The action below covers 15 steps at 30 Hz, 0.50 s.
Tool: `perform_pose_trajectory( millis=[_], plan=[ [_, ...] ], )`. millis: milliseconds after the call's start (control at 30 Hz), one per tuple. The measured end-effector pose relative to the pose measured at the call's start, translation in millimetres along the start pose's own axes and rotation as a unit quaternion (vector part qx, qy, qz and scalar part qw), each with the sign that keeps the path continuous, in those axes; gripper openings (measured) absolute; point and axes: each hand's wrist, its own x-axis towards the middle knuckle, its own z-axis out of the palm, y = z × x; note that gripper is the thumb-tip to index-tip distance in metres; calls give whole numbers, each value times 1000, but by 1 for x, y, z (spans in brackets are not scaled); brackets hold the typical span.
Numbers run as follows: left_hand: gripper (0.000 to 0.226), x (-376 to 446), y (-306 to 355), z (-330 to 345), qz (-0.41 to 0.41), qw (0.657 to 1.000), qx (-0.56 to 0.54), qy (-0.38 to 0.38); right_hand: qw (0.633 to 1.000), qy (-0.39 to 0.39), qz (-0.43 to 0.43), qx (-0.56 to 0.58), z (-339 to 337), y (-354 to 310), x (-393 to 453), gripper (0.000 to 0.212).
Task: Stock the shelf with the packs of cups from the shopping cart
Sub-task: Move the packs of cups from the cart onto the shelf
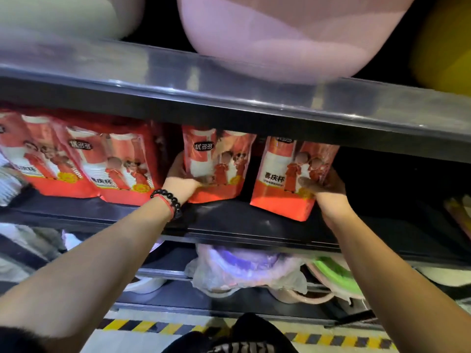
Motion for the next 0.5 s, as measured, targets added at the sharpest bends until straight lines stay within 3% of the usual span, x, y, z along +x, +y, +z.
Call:
perform_pose_trajectory(
  millis=[167, 300, 433, 500],
  plan=[
    [70, 18, 9, 9, 21, 998, 63, 13, 994, 15, -39, -98, 11, 4, 21, 58],
    [48, 28, 5, 7, -11, 993, 113, 36, 985, 15, -63, -159, 20, 6, 37, 73],
    [32, 37, 4, 10, -9, 987, 154, 48, 988, -9, -37, -153, 29, 25, 37, 96],
    [24, 41, 4, 11, -13, 983, 175, 53, 979, -6, -24, -201, 30, 32, 39, 96]
  ],
)
